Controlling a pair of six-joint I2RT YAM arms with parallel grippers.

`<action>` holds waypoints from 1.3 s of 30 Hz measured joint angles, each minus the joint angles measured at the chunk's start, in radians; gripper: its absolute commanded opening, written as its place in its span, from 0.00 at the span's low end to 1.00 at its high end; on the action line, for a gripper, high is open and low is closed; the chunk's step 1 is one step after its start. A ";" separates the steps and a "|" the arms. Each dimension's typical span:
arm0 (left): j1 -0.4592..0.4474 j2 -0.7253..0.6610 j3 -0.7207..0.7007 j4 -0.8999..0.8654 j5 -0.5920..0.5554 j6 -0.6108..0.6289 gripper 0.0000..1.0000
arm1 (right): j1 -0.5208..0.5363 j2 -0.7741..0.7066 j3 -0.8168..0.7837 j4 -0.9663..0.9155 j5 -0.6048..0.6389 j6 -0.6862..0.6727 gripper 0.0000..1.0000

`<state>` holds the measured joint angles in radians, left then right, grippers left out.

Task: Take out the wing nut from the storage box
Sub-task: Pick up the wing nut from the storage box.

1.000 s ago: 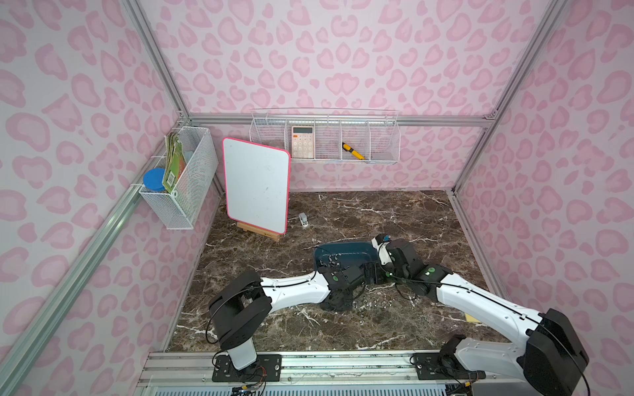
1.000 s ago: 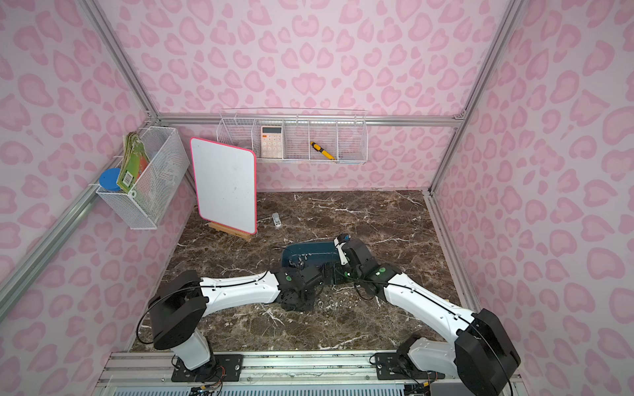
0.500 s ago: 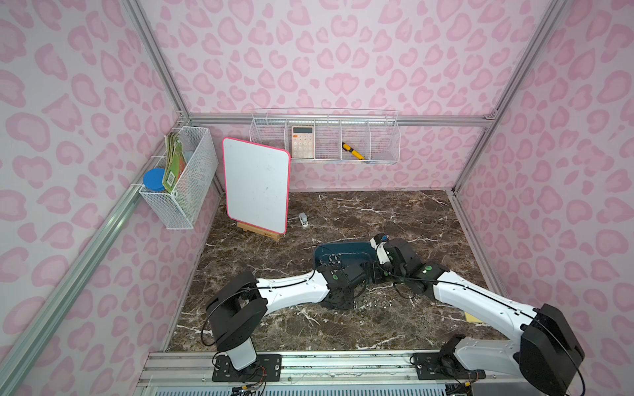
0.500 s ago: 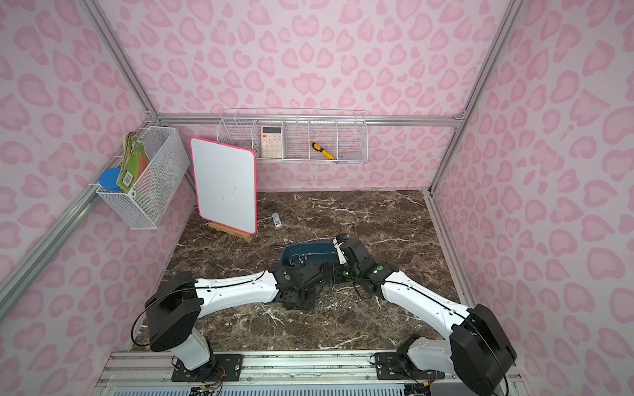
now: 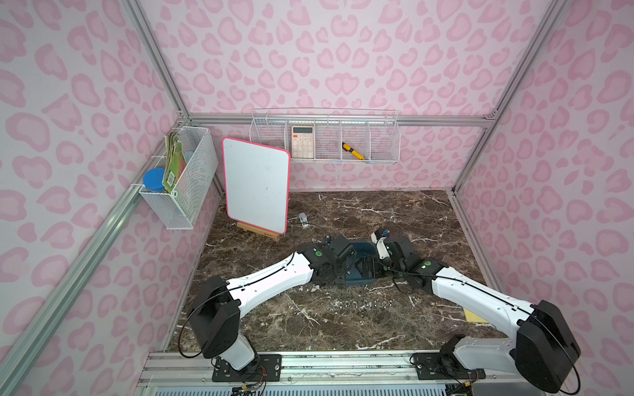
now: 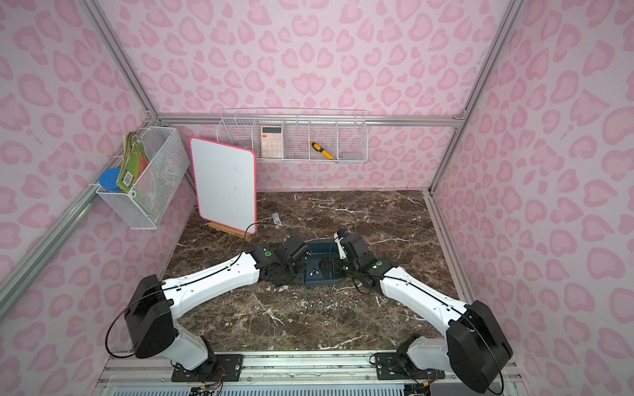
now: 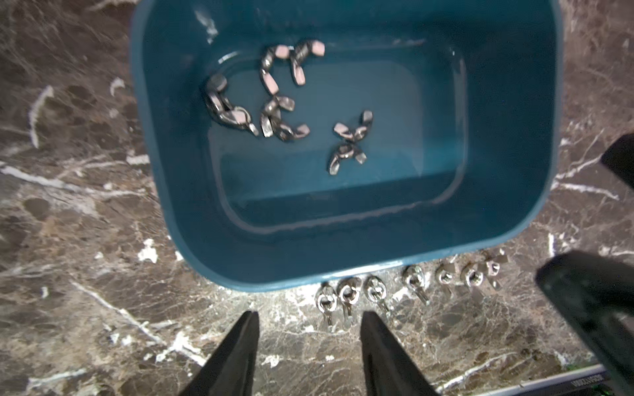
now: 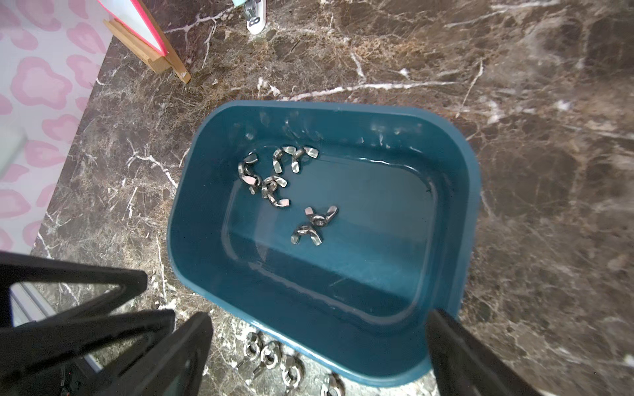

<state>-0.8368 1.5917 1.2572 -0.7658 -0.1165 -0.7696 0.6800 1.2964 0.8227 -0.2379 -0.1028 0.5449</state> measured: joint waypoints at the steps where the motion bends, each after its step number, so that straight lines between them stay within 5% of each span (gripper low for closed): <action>1: 0.018 0.000 0.008 -0.002 0.001 0.014 0.69 | -0.002 0.004 0.005 0.000 0.002 0.000 0.99; 5: 0.076 0.011 0.029 -0.007 0.019 0.044 0.81 | -0.008 0.014 0.021 0.002 0.004 -0.001 0.99; 13: 0.155 0.072 0.076 -0.017 0.057 0.091 0.81 | -0.014 0.048 0.053 0.002 0.007 -0.011 0.98; 28: 0.176 0.296 0.253 -0.074 0.075 -0.017 0.43 | -0.070 0.069 0.068 0.002 0.010 -0.029 0.99; 39: 0.224 0.405 0.273 -0.082 0.078 -0.077 0.35 | -0.106 0.064 0.066 0.002 -0.003 -0.048 0.99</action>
<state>-0.6128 1.9965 1.5303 -0.8478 -0.0383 -0.8467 0.5739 1.3602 0.8890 -0.2363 -0.1062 0.4965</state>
